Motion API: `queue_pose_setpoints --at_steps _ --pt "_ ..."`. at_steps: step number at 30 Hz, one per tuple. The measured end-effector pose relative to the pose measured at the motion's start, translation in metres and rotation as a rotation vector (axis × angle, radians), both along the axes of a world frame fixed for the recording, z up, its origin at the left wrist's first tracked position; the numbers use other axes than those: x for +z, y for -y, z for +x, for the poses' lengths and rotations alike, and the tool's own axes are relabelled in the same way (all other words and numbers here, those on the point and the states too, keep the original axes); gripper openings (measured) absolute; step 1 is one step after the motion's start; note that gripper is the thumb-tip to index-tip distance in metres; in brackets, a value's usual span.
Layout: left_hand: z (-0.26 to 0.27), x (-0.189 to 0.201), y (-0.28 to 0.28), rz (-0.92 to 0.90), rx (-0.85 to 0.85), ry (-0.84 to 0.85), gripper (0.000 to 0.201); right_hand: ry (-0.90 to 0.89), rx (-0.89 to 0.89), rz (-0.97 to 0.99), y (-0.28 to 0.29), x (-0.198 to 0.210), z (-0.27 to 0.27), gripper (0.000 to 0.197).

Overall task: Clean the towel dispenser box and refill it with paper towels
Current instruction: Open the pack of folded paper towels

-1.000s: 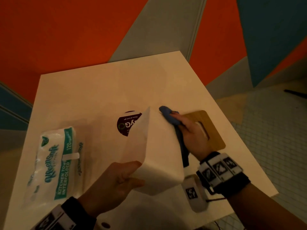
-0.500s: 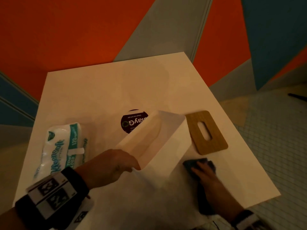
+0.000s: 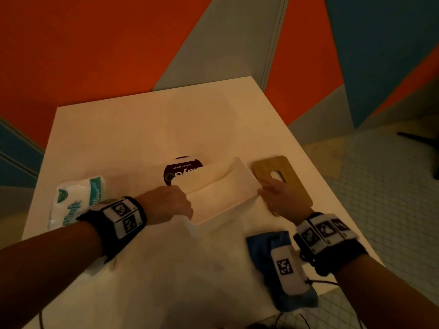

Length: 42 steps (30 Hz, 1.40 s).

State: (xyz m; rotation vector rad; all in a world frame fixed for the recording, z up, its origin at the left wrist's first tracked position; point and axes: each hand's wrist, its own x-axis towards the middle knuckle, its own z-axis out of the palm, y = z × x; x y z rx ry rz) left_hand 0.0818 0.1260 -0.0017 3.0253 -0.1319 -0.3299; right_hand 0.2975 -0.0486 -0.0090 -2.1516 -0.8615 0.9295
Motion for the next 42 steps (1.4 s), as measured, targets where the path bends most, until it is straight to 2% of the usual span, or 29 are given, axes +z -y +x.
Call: queue_pose_setpoints --at_steps 3,6,10,13,20,22,25,30,32,34,36,38,40,42 --pt "0.017 -0.002 -0.004 -0.019 0.143 -0.240 0.055 -0.045 -0.059 -0.011 -0.009 -0.028 0.008 0.042" --pt "0.023 -0.004 -0.010 -0.074 0.205 -0.225 0.050 -0.026 -0.104 -0.003 -0.010 -0.041 0.011 0.044" --pt "0.025 -0.011 -0.016 -0.136 0.234 -0.173 0.043 0.036 -0.111 -0.019 -0.003 -0.033 0.002 0.040" --pt "0.027 -0.016 -0.014 -0.098 0.251 -0.231 0.044 0.026 -0.114 0.003 0.000 -0.026 -0.003 0.039" --pt "0.030 -0.021 -0.012 -0.095 0.304 -0.230 0.045 0.011 -0.109 0.040 0.001 -0.022 -0.005 0.039" --pt "0.030 -0.018 -0.007 -0.125 0.310 -0.214 0.044 0.009 -0.099 0.056 0.002 -0.022 -0.004 0.037" --pt "0.032 -0.016 -0.008 -0.069 0.211 0.008 0.038 0.007 -0.089 0.065 0.002 -0.022 -0.003 0.037" --pt "0.027 -0.015 -0.001 -0.014 0.129 0.082 0.039 -0.018 -0.103 0.058 0.003 -0.025 0.000 0.040" --pt "0.022 -0.021 0.002 -0.066 0.214 0.060 0.046 -0.046 -0.085 0.066 0.003 -0.025 0.002 0.043" --pt "0.017 -0.022 0.006 -0.099 0.388 0.092 0.055 -0.085 -0.114 0.096 0.005 -0.025 0.006 0.049" --pt "0.008 -0.022 0.013 -0.100 0.552 0.191 0.057 -0.051 -0.148 0.161 0.007 -0.025 0.008 0.055" --pt "-0.008 -0.021 0.021 -0.135 0.719 0.348 0.052 -0.003 -0.134 0.246 0.009 -0.020 0.007 0.050" --pt "-0.034 -0.018 0.027 -0.171 0.913 0.508 0.046 0.031 -0.022 0.346 0.012 -0.012 0.001 0.049" --pt "-0.067 -0.016 0.030 -0.210 1.087 0.606 0.036 0.086 0.200 0.385 0.009 0.003 -0.012 0.058"
